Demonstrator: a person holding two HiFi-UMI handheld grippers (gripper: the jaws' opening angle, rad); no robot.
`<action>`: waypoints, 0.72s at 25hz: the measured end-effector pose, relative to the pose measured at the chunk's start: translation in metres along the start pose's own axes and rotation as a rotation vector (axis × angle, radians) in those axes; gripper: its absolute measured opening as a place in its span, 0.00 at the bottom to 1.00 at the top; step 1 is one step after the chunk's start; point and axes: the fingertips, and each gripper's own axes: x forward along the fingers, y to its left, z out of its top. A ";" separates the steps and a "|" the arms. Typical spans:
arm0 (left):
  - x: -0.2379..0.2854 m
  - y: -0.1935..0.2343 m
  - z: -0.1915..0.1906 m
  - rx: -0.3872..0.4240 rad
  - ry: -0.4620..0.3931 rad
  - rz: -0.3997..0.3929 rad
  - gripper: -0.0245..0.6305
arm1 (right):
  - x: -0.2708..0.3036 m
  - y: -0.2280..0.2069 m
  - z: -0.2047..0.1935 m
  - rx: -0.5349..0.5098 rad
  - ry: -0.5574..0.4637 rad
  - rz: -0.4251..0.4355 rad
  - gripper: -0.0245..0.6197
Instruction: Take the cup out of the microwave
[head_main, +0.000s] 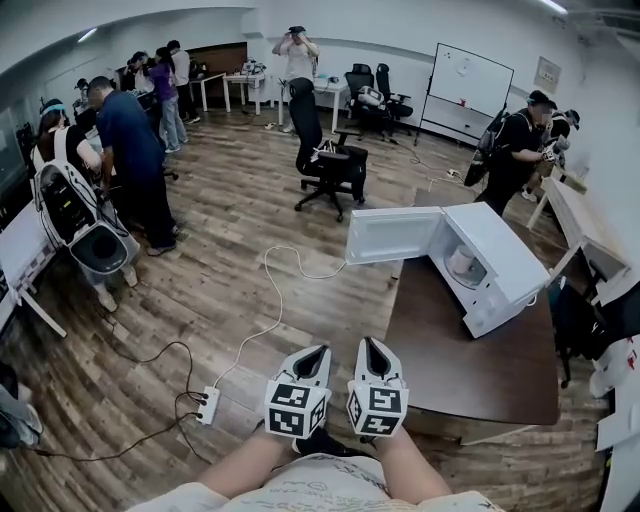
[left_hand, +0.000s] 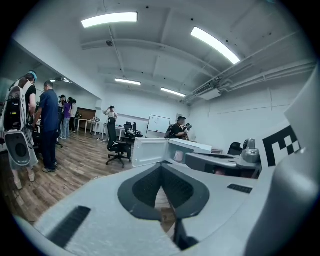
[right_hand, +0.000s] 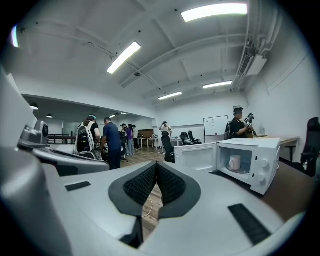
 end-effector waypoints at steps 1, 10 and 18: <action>0.006 0.004 0.000 0.000 0.005 -0.004 0.06 | 0.008 -0.001 0.000 0.001 0.001 -0.001 0.06; 0.074 0.044 0.033 0.045 0.000 -0.040 0.06 | 0.087 -0.026 0.024 0.041 -0.046 -0.050 0.06; 0.150 0.065 0.054 0.089 0.041 -0.089 0.06 | 0.150 -0.080 0.033 0.086 -0.053 -0.148 0.06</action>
